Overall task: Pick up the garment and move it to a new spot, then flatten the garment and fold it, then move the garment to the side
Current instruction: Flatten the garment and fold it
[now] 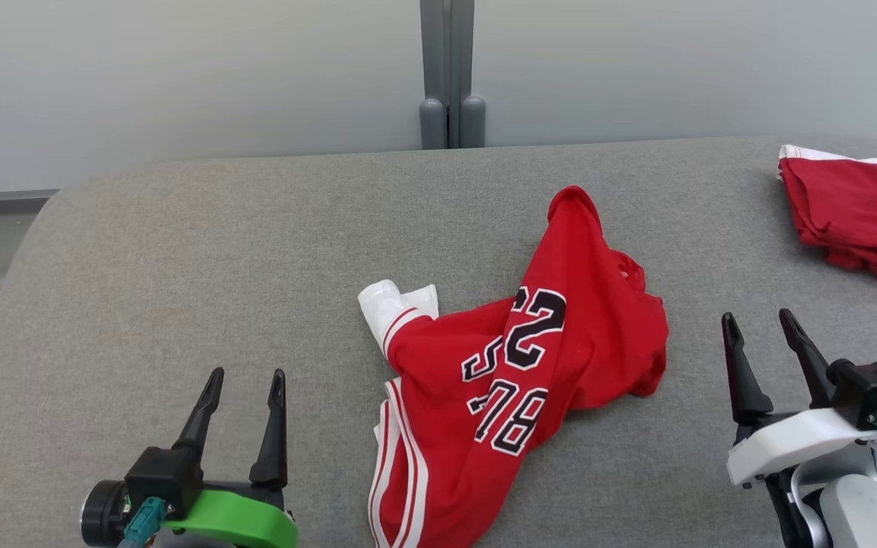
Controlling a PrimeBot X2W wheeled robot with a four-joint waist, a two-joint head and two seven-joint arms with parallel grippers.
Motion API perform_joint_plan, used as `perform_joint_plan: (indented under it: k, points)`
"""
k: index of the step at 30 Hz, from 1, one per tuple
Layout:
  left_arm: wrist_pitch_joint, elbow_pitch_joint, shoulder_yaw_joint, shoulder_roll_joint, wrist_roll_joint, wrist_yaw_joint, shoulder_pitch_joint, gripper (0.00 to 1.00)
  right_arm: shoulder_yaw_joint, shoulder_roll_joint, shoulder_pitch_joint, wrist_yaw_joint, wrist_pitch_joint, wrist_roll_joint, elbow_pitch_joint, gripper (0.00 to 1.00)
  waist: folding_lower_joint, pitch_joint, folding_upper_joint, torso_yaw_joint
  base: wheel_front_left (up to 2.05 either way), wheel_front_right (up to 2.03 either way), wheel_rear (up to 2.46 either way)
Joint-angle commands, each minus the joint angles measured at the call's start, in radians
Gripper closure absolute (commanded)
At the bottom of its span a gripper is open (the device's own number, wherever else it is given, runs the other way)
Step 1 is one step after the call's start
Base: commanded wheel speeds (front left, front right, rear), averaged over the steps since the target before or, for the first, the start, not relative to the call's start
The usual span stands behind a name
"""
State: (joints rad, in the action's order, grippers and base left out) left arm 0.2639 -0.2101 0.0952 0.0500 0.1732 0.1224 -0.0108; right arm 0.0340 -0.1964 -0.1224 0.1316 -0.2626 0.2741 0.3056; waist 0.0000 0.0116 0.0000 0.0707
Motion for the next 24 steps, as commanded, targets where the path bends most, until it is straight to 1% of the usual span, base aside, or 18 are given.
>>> perform_joint_plan:
  k: [1, 5, 11, 18, 24]
  points:
    - [0.0, -0.004, 0.002, 0.001, -0.007, 0.001, 0.012, 0.0, -0.005, 0.008, 0.024, -0.002, -0.003, -0.005, -0.022, 0.0, 0.0, 0.003, 0.0, -0.004, 0.0, 0.0, 0.0]
    - [0.0, -0.009, 0.014, 0.001, -0.007, 0.003, 0.017, 0.0, -0.018, 0.029, 0.065, -0.002, -0.003, -0.022, -0.071, 0.0, 0.0, 0.007, 0.0, -0.004, 0.0, 0.0, 0.0]
    - [0.0, -0.031, 0.06, 0.001, -0.01, 0.007, 0.021, 0.0, -0.029, 0.051, 0.091, -0.002, -0.003, -0.036, -0.098, 0.0, 0.0, 0.011, 0.0, 0.0, 0.0, 0.0, 0.0]
    - [0.0, -0.095, 0.212, 0.002, 0.001, 0.009, 0.03, 0.0, -0.021, 0.066, 0.088, -0.002, -0.003, -0.047, -0.104, 0.0, 0.0, 0.001, 0.0, -0.006, 0.0, 0.0, 0.0]
    - [0.0, -0.184, 0.356, 0.002, 0.04, 0.009, 0.027, 0.0, -0.016, 0.069, 0.077, -0.002, -0.003, -0.05, -0.105, 0.0, 0.0, -0.015, 0.0, -0.03, 0.0, 0.0, 0.0]
